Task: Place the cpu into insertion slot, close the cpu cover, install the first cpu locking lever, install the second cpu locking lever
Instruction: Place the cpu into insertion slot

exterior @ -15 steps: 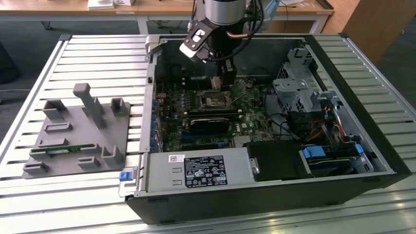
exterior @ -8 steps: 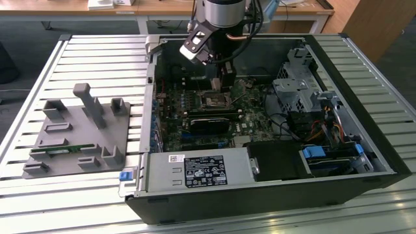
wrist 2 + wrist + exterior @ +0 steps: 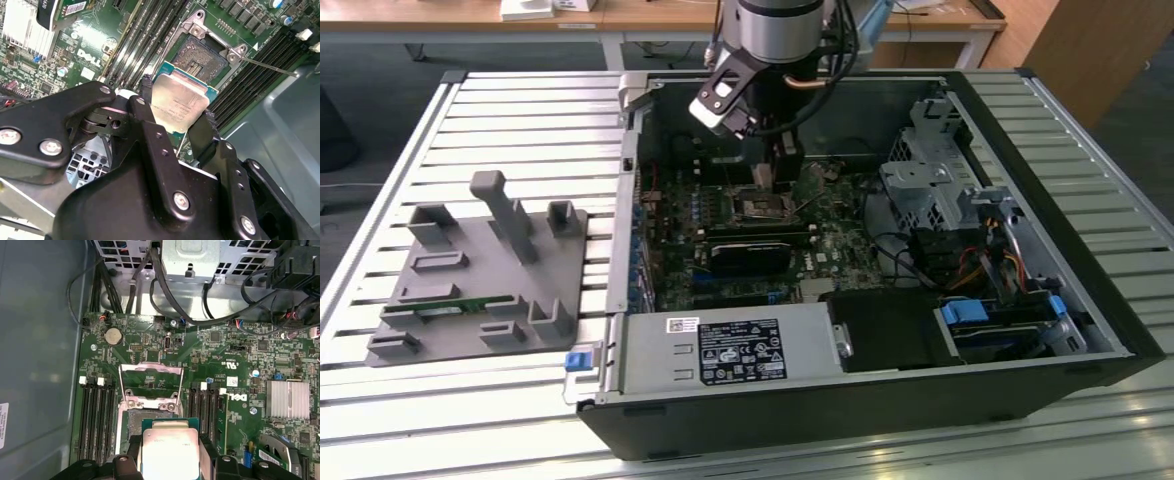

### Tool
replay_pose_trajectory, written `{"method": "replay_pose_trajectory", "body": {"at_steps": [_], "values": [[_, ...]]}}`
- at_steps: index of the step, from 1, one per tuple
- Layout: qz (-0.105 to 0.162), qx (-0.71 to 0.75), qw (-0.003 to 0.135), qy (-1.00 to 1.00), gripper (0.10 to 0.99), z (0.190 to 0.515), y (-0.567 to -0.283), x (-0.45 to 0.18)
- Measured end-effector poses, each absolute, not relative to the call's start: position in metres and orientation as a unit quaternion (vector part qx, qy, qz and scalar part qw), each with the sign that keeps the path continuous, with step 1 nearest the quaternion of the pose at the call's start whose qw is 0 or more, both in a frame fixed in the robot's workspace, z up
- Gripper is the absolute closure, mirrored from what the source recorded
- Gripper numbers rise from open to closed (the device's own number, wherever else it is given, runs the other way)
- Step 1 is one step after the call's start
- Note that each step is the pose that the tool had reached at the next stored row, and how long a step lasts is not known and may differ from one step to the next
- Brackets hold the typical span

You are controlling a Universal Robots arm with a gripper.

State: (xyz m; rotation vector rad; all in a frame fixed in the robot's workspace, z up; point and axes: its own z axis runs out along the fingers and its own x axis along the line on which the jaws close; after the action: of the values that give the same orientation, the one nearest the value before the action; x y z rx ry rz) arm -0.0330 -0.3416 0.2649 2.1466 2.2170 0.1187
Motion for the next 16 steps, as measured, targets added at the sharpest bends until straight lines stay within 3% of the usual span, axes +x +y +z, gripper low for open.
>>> {"method": "replay_pose_trajectory", "body": {"at_steps": [16], "values": [[0.038, 0.696, 0.027, 0.717, 0.549, 0.250, -0.334, -0.033]]}}
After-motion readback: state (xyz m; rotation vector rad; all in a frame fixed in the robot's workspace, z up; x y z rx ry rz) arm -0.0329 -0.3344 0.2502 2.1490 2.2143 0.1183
